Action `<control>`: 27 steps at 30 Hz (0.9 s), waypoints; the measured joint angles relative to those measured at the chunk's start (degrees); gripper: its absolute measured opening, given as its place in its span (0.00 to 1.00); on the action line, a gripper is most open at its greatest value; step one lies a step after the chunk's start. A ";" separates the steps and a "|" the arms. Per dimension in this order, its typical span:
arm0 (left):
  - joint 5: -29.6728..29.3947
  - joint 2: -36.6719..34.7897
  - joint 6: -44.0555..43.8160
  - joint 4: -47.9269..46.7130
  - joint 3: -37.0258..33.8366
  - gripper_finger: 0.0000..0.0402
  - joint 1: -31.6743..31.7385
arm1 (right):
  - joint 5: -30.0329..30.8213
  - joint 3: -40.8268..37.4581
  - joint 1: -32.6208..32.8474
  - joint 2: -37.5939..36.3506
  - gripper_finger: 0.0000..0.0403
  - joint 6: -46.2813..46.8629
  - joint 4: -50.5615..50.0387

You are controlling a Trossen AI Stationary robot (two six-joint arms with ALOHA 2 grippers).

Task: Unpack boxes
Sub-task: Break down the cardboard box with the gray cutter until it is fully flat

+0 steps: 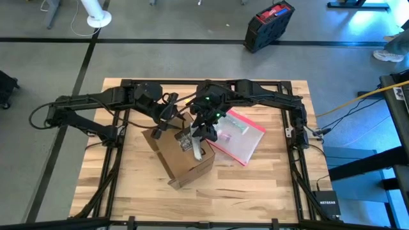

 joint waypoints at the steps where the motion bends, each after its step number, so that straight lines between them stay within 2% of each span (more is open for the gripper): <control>1: 0.04 0.00 -0.01 0.15 0.00 0.41 0.00 | 0.87 0.00 0.00 -0.29 0.49 0.13 -0.27; 7: 0.00 0.00 0.01 1.46 0.00 0.41 0.00 | 2.00 0.09 0.00 -0.61 0.49 0.38 -6.66; 27: 0.11 0.04 0.43 2.31 0.00 0.41 -1.01 | 1.23 0.07 -0.02 2.47 0.49 -0.07 -3.42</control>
